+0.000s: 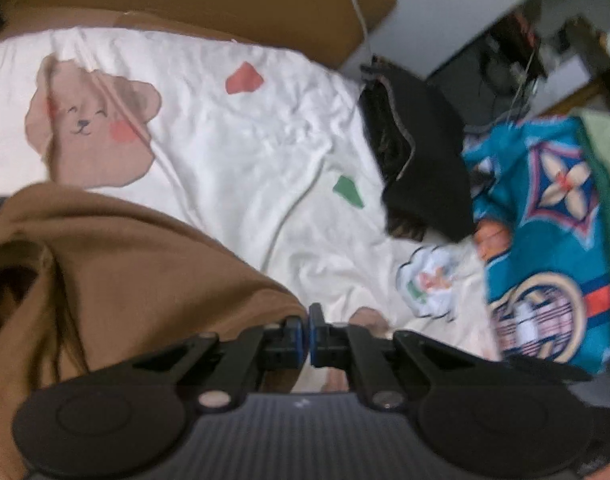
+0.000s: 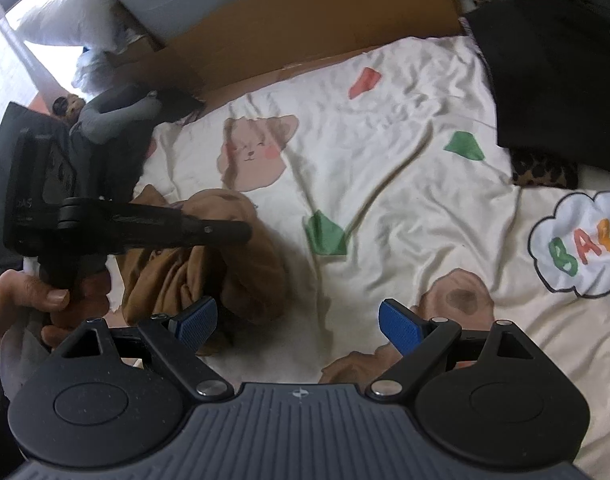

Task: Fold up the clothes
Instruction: 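Lift the brown sweatshirt with the left tool and drop it onto the sheet, then grasp the sweatshirt hem with the right tool while the left tool grasps the hem too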

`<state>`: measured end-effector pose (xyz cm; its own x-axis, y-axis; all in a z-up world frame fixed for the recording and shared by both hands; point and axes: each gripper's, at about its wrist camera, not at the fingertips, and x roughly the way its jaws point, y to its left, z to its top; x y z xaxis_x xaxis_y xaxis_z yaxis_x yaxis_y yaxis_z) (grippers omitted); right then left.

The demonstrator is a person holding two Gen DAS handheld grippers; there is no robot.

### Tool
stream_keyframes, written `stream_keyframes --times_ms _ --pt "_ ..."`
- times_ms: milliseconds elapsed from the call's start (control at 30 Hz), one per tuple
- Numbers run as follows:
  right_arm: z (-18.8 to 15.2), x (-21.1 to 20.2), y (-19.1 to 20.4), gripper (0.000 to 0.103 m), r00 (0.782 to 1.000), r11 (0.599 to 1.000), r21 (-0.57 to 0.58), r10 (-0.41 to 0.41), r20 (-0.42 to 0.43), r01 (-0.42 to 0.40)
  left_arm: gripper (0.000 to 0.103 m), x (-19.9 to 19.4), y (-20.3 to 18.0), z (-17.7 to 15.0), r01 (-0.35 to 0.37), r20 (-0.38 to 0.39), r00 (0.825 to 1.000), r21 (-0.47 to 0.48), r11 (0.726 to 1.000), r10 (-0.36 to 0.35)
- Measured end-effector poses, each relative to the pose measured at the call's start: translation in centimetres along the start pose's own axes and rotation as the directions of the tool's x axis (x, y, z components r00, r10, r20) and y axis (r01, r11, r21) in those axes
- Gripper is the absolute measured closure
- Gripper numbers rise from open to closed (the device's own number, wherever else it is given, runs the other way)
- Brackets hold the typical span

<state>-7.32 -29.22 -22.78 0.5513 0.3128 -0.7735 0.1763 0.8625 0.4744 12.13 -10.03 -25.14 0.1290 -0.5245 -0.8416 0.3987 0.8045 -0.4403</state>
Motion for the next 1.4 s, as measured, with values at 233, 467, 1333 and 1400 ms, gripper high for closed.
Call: stream_keyframes --times_ms 233,467,1333,1400 --pt "-0.1 0.6 -0.2 0.012 1.0 1.0 -0.008 -0.013 -0.012 0.012 0.069 -0.8 1.1 -1.3 0.011 -0.03 0.999 -0.032 0.999 -0.012" --pt "-0.5 2.0 1.3 0.012 0.999 0.999 -0.044 -0.013 -0.051 0.011 0.048 -4.5 3.3 -1.7 -0.019 0.055 0.998 -0.09 0.996 0.024" --pt "-2.6 11.5 9.3 0.048 0.959 0.963 -0.232 0.07 -0.274 -0.137 0.033 -8.3 16.2 -5.9 -0.225 0.052 0.965 -0.347 0.911 0.259" --pt "-3.2 12.8 9.9 0.048 0.953 0.954 -0.264 0.061 -0.297 -0.143 0.033 -7.8 16.5 -6.6 -0.228 0.03 0.967 -0.344 0.911 0.253"
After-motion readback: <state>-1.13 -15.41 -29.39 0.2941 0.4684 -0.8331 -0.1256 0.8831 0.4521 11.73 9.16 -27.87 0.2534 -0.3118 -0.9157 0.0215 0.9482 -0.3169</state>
